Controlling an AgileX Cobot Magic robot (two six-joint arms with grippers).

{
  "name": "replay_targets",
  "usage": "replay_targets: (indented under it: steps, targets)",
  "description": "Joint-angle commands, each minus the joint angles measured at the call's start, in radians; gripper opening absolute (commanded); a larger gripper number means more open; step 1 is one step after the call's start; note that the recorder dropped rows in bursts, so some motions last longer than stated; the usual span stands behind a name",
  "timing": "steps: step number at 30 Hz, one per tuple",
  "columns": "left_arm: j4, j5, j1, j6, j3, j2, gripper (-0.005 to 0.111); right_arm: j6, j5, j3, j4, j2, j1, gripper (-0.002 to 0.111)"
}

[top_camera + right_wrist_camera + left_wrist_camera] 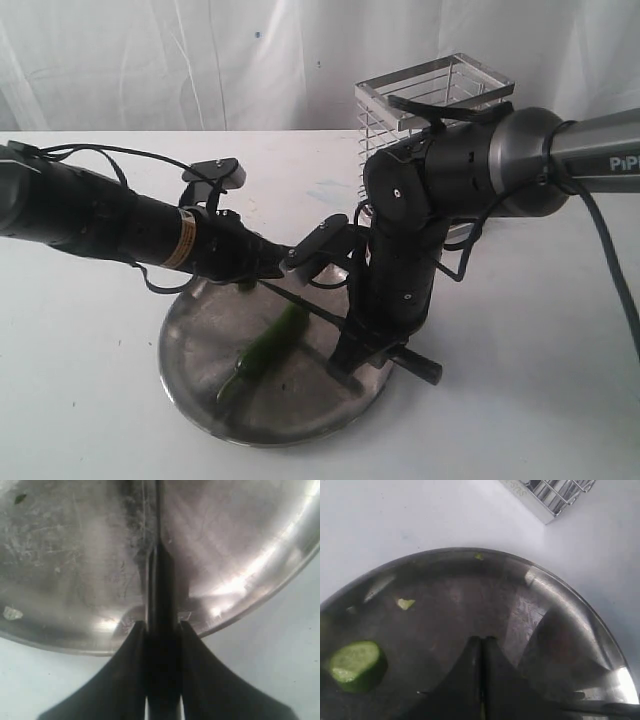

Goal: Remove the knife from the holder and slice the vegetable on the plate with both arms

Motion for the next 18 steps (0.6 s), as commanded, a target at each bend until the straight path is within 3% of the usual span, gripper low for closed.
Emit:
replay_targets:
  steps: [1,18]
  targets:
    - [-0.005,-0.018,0.004,0.001,-0.006,-0.004,0.000,0.001,0.005,-0.008,-0.009,-0.002,-0.001,0.000]
    - [0.011,-0.023,0.004,0.001,-0.004,-0.004,0.000,0.004,0.022,-0.008,-0.009,-0.002,-0.001,0.000]
